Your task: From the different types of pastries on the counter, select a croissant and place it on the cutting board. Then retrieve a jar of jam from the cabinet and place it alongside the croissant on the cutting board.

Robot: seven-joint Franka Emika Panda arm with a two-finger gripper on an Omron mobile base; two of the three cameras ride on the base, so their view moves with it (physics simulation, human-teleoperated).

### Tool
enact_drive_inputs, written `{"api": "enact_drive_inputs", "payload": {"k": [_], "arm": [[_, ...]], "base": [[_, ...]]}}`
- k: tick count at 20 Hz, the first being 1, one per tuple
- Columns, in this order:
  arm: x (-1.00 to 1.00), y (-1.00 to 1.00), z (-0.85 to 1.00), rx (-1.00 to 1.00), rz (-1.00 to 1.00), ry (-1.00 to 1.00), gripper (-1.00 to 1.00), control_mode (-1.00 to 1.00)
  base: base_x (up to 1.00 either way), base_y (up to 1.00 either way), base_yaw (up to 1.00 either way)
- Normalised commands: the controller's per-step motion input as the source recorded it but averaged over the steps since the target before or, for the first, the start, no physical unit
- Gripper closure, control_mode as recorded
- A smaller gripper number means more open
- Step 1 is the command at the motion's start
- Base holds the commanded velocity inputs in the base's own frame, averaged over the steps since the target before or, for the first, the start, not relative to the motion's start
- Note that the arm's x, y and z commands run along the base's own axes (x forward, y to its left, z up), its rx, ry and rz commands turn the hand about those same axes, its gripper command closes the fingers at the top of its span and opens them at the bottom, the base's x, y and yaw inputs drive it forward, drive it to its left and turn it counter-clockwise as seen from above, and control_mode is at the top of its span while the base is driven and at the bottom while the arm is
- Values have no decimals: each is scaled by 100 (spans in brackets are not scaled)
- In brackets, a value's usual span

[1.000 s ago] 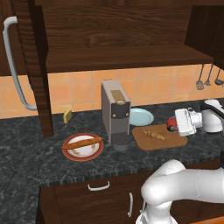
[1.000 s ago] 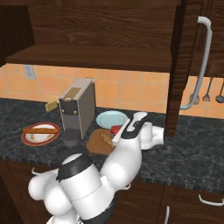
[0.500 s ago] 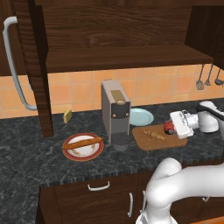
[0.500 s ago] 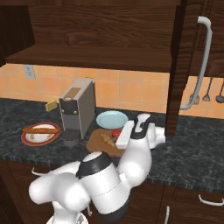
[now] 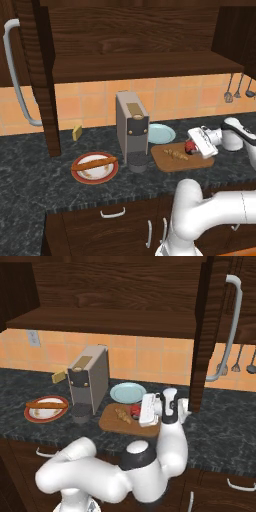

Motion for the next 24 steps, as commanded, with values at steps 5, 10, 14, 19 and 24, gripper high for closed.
{"api": "enact_drive_inputs", "payload": {"k": [5,10,14,19,24], "arm": [[58,-31,-23,9,24,0,100,-100],[31,-4,-40,11,28,0,100,-100],[18,-28,-22,15,28,0,-100,-100],[2,-38,-2,18,14,1,-100,-100],[19,-6,2,16,6,3,-100,-100]], "base": [[0,0,0],[0,0,0],[0,0,0],[0,0,0],[0,0,0]]}}
